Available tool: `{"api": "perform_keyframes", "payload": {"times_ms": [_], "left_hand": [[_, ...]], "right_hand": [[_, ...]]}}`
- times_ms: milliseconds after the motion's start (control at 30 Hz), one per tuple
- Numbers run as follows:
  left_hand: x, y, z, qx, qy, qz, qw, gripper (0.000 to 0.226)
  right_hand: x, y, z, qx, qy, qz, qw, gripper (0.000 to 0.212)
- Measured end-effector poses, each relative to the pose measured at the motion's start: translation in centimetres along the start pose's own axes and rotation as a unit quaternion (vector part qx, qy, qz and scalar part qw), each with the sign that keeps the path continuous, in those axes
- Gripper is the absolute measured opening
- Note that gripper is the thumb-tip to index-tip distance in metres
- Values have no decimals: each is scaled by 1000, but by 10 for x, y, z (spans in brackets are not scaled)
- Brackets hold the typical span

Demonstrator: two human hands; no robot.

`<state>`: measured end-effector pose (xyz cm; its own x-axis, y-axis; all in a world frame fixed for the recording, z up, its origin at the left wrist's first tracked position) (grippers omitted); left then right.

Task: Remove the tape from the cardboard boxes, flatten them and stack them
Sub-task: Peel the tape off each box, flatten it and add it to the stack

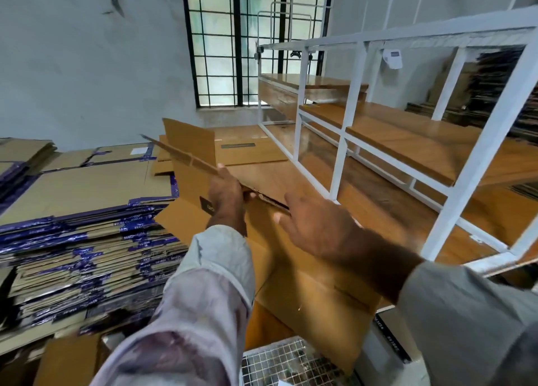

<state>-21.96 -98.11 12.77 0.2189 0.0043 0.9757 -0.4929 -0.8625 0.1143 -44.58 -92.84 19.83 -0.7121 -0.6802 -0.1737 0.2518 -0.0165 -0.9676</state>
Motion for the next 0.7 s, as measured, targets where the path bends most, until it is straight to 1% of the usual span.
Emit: {"api": "perform_keyframes", "payload": {"times_ms": [33, 100, 133, 167, 200, 267, 300, 400, 467, 567, 633, 700], "left_hand": [[-3, 5, -3, -18, -3, -12, 1000, 42], [-5, 18, -7, -78, -10, 8, 997, 32], [-7, 27, -6, -126, -19, 31, 991, 32], [-8, 33, -7, -154, -26, 61, 986, 34], [-8, 38, -5, -161, -36, 80, 983, 36], [-9, 42, -2, -149, -57, 94, 983, 38], [-8, 44, -1, -150, -58, 107, 981, 35], [-11, 53, 5, -178, -71, 139, 972, 30], [-6, 53, 11, -163, -59, 138, 975, 28], [10, 47, 13, -138, -33, 84, 986, 35], [22, 38, 11, -129, -4, 45, 991, 31], [31, 27, 10, -110, 8, -13, 994, 30]], "right_hand": [[3, 8, -2, 8, 0, -26, 1000, 40], [9, 19, -4, 22, 1, -84, 996, 44], [13, 21, -4, 27, 5, -100, 995, 44], [16, 22, -5, 32, 10, -111, 993, 43], [19, 23, -5, 39, 12, -120, 992, 42], [23, 22, -5, 51, 11, -134, 990, 41], [24, 22, -4, 55, 10, -138, 989, 40], [23, 23, -4, 58, -3, -155, 986, 42], [21, 19, -2, 59, -16, -170, 984, 45], [18, 3, 5, 91, -33, -175, 980, 37], [21, -10, 15, 122, -24, -146, 981, 29], [24, -19, 30, 150, -15, -122, 981, 32]]}}
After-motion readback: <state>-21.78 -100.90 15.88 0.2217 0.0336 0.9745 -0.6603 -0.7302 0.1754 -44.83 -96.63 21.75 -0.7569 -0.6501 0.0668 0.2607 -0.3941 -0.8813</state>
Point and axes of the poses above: each hand's wrist, its own z-axis towards the middle knuckle, its own y-axis out of the palm, x = y × z, the point moved 6 cm from there along z, towards the middle knuckle, and after that the axes turned 2 degrees about z, right-handed, at the moved point
